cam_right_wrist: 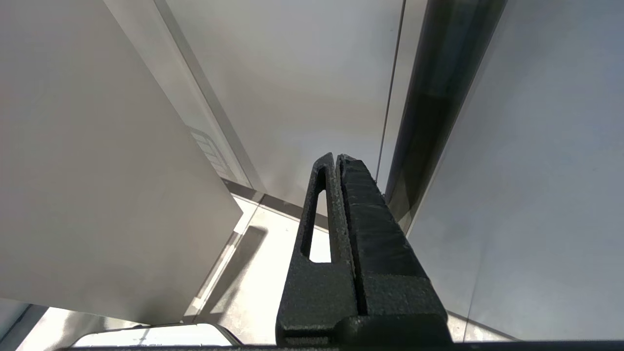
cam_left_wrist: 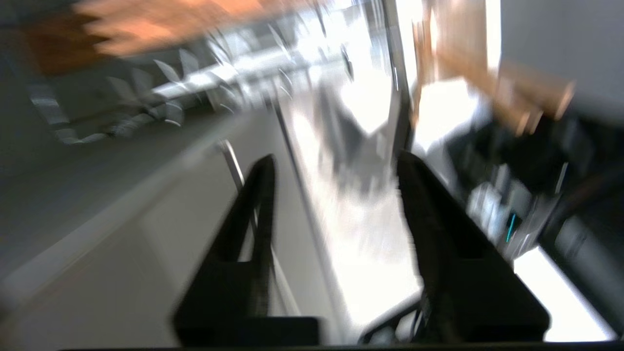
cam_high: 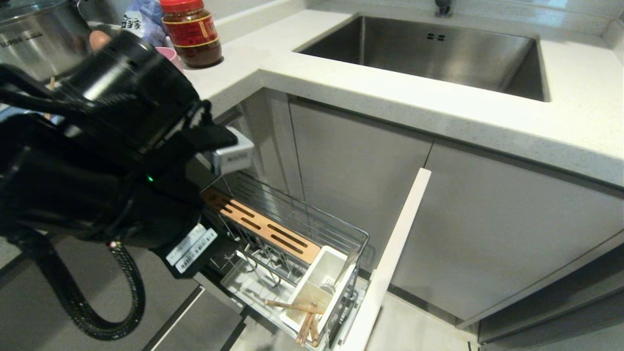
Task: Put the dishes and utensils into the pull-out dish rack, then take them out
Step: Pick up the chopsticks and place it in the cupboard
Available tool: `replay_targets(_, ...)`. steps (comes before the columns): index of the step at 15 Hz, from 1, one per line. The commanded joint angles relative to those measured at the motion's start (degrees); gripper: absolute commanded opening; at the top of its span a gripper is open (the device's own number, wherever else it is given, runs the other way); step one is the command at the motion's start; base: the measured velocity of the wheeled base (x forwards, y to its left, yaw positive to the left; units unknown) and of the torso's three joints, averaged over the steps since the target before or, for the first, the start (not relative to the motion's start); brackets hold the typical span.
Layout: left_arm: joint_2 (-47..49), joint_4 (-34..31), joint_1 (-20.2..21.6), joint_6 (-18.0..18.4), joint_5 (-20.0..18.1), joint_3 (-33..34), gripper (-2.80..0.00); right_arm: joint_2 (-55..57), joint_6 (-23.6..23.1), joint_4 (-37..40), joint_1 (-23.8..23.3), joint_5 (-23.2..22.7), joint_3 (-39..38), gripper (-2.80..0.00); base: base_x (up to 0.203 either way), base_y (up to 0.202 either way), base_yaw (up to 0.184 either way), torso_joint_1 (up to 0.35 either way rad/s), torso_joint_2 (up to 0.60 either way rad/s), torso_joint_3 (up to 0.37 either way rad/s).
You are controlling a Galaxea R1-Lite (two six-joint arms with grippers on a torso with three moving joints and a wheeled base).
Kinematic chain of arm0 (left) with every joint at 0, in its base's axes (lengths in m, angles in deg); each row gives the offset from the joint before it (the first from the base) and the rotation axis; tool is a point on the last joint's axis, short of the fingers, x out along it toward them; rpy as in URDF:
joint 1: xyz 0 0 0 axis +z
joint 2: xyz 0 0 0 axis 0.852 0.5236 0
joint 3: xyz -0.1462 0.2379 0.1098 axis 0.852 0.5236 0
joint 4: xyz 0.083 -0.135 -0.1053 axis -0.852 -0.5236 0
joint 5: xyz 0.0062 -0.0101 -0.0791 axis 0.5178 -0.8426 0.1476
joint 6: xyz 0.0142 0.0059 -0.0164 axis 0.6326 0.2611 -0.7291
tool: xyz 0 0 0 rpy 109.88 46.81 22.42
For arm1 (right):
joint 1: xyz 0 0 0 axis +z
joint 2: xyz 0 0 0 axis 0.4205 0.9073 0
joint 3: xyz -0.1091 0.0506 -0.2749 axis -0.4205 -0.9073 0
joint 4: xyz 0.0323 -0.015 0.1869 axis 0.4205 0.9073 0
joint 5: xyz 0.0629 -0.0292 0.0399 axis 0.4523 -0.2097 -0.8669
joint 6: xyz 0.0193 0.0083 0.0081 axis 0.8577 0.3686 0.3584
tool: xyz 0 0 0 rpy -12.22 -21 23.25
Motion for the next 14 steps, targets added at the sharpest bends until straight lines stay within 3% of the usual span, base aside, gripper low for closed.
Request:
replay_targets(1, -7.2, 7.7, 0.3, -2.9, 1.9, -0.2, -2.8, -0.2, 0.0, 0.0, 0.0, 0.0, 0.0, -2.8, 0.0, 0.0, 0.0, 0.0, 0.0, 0.0)
replay_targets(5, -11.5, 23.5, 1.3, -9.0, 7.1, -0.6, -2.8, -0.2, 0.0, 0.0, 0.0, 0.0, 0.0, -2.8, 0.0, 0.0, 0.0, 0.0, 0.0, 0.0)
replay_targets(8, -15.2, 33.5, 5.0, -11.2, 13.7, -0.2, -2.8, -0.2, 0.0, 0.0, 0.0, 0.0, 0.0, -2.8, 0.0, 0.0, 0.0, 0.0, 0.0, 0.0)
replay_targets(9, -15.9, 34.7, 6.6, -11.6, 14.3, -0.3, -2.8, -0.2, 0.0, 0.0, 0.0, 0.0, 0.0, -2.8, 0.0, 0.0, 0.0, 0.0, 0.0, 0.0)
replay_targets(14, -18.4, 34.9, 23.3, -12.1, 14.7, -1.2, -2.8, -0.2, 0.0, 0.0, 0.0, 0.0, 0.0, -2.8, 0.0, 0.0, 0.0, 0.0, 0.0, 0.0)
